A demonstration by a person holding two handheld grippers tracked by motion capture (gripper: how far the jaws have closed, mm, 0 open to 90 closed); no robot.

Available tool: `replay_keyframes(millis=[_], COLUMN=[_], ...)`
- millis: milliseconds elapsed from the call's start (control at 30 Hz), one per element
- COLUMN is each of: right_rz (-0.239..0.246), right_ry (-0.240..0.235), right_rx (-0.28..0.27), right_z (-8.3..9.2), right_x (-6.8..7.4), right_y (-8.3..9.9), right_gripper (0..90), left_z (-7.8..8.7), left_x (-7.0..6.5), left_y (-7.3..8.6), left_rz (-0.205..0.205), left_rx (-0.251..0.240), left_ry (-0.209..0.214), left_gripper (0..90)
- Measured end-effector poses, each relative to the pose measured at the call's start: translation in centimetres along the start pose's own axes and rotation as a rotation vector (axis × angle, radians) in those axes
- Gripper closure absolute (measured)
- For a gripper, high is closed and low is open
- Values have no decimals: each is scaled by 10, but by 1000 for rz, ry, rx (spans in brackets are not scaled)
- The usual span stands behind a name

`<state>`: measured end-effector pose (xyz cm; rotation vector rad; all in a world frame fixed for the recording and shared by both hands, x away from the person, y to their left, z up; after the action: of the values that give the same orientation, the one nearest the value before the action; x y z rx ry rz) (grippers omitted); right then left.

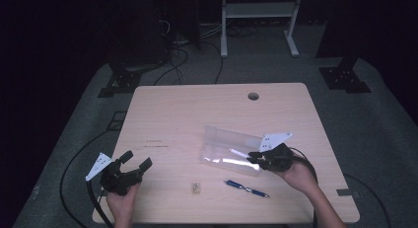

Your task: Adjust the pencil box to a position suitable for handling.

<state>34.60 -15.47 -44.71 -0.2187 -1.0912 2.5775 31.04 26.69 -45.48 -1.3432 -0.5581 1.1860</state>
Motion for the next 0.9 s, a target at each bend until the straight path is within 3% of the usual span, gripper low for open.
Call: replay_keyframes(millis=[467,900], right_rz=[3,2], right_ry=[1,-4], right_rx=[18,55], right_z=[-26,-47], right_x=[-14,-21], right_y=[-15,-14], right_gripper=[781,781], left_z=[0,0], left_x=[1,0], left_y=[0,0], left_rz=[2,-1], left_rx=[-1,1], left_ry=[2,2], left_gripper=[11,12])
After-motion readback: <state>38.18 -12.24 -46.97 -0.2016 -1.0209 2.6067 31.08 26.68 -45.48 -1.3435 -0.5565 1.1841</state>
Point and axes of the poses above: each handheld gripper's, and its own axes: z roughly backward along the jaws, y roughly out of its underside, x roughly to its left, the point moved 5 cm from there along -z, roughly forward along the jaws, and after that the axes turned 7 degrees about -y, right-handed, at the moved point
